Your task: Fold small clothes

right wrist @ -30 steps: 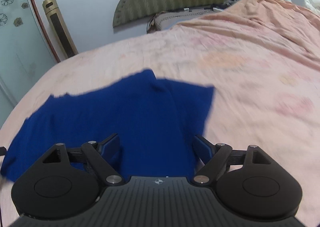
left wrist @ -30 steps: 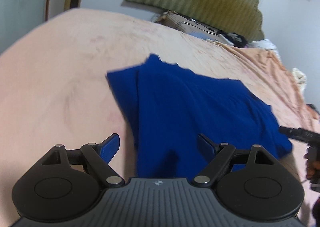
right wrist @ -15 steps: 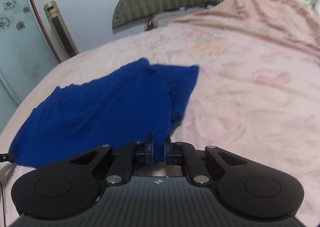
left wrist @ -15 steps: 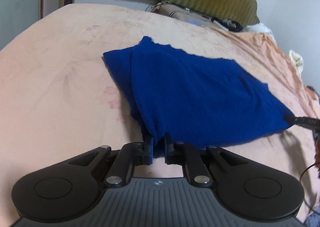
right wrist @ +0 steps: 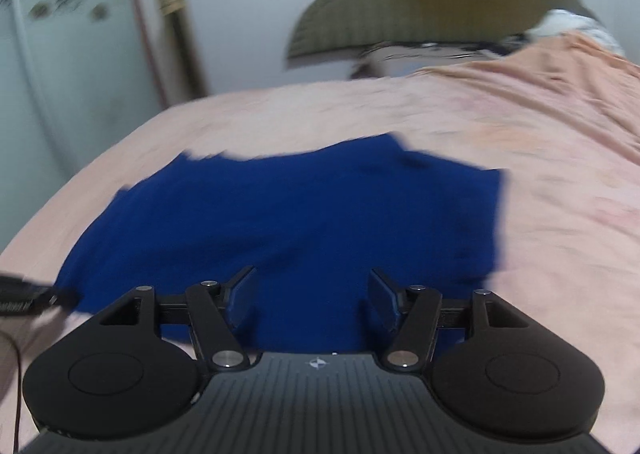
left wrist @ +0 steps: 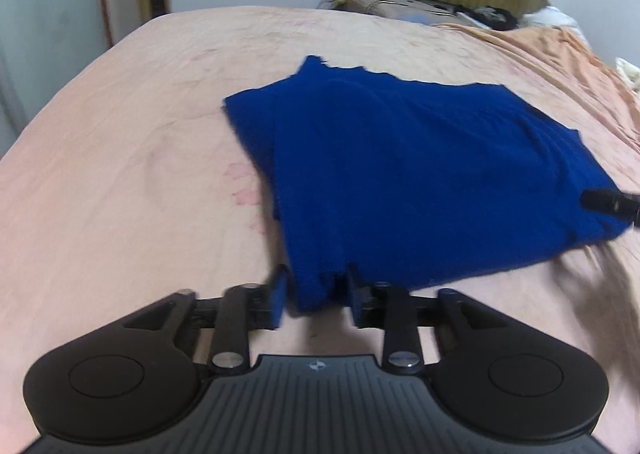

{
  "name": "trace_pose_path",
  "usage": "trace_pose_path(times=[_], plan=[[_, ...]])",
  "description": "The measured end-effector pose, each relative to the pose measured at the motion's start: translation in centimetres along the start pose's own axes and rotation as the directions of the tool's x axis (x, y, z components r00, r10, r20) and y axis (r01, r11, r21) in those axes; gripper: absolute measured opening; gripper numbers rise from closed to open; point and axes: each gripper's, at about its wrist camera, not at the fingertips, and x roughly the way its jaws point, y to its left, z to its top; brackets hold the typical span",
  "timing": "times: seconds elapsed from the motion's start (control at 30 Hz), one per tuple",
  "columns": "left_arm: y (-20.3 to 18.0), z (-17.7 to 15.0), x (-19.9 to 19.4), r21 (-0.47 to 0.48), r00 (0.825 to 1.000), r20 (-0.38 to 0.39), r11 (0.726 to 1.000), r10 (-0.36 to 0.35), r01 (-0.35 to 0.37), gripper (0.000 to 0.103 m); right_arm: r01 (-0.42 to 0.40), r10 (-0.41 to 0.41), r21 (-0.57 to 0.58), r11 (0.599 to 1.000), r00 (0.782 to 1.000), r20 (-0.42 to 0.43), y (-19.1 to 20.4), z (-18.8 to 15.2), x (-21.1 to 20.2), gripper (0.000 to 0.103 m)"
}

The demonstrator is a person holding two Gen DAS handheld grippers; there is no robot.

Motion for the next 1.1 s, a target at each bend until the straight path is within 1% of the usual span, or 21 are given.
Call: trace_pose_path(times=[0.03,0.07,0.1,0.13,0.2,0.23,0.27,0.4,0.5,0.7,0.83,0.93,0.97,1.0,1.03,1.07,1.1], plan=[[0.0,0.0,-0.1,-0.004,1.0,0.004,1.0,0.019,-0.019,0.049,-0.007,0.007,-0.008,1.0,1.0,-0.01,0.7,-0.1,0.6,0.066],[0.0,0.0,-0.2,-0.004,0.999,0.01,0.999,0.039,-0.039,0.059,-0.012,0.012,-0.018,1.0,1.0,-0.015,1.4,-0.3,1.0,0.067],[-0.1,-0.1,-0.3,0.0,0.998,0.018,0.998,0.056,-0.056,0.062,-0.013,0.013,-0.034,0.999,1.0,-0.019,2.0,-0.5,1.5,0.071],[-0.2,-0.1,-0.4,0.005,0.997,0.025,0.998,0.07,-0.07,0.062,0.002,-0.003,-0.059,0.998,1.0,-0.019,2.7,-0.8,2.0,0.073],[-0.3,-0.1,-0.5,0.009,0.996,0.03,0.996,0.083,-0.084,0.062,0.069,-0.071,-0.131,0.989,0.997,-0.015,3.8,-1.6,2.7,0.075],[-0.3,-0.1,-0.5,0.007,0.996,0.03,0.996,0.087,-0.087,0.062,0.094,-0.099,-0.164,0.982,0.995,-0.021,4.4,-1.9,3.3,0.076],[-0.4,0.0,-0.4,0.006,0.995,0.031,0.995,0.095,-0.095,0.062,0.107,-0.115,-0.183,0.977,0.993,-0.033,4.6,-2.4,3.7,0.079],[-0.9,0.3,-0.5,0.024,0.99,0.051,0.99,0.135,-0.137,0.062,0.103,-0.109,-0.159,0.982,0.994,-0.027,4.1,-3.4,3.5,0.089],[-1.3,0.3,-0.4,0.035,0.987,0.055,0.988,0.149,-0.151,0.062,0.109,-0.114,-0.157,0.982,0.993,-0.018,3.9,-3.7,3.7,0.094],[-1.5,0.4,-0.5,0.044,0.986,0.052,0.986,0.16,-0.162,0.062,0.11,-0.114,-0.158,0.981,0.993,-0.013,3.9,-4.1,3.6,0.101],[-1.8,0.7,-0.6,0.063,0.983,0.06,0.982,0.172,-0.176,0.063,0.11,-0.113,-0.155,0.982,0.993,-0.016,3.8,-4.1,3.7,0.103],[-2.4,1.4,-0.9,0.077,0.979,0.092,0.979,0.181,-0.188,0.063,0.108,-0.112,-0.154,0.982,0.994,-0.018,3.8,-4.1,3.7,0.103],[-2.5,1.8,-1.0,0.077,0.978,0.104,0.979,0.181,-0.189,0.065,0.108,-0.113,-0.156,0.982,0.993,-0.019,3.8,-4.1,3.7,0.103],[-2.7,2.2,-1.1,0.076,0.977,0.12,0.979,0.179,-0.189,0.071,0.109,-0.114,-0.158,0.981,0.993,-0.021,3.9,-4.1,3.7,0.102],[-2.9,2.6,-1.0,0.074,0.974,0.144,0.979,0.178,-0.189,0.075,0.113,-0.118,-0.158,0.981,0.993,-0.02,4.0,-4.0,3.5,0.101],[-3.1,3.0,-0.8,0.076,0.97,0.163,0.977,0.183,-0.197,0.077,0.117,-0.121,-0.151,0.982,0.993,-0.014,4.2,-3.9,3.3,0.099],[-3.3,3.3,-0.4,0.084,0.966,0.168,0.974,0.195,-0.211,0.077,0.112,-0.114,-0.14,0.984,0.993,-0.004,4.3,-3.7,3.1,0.098]])
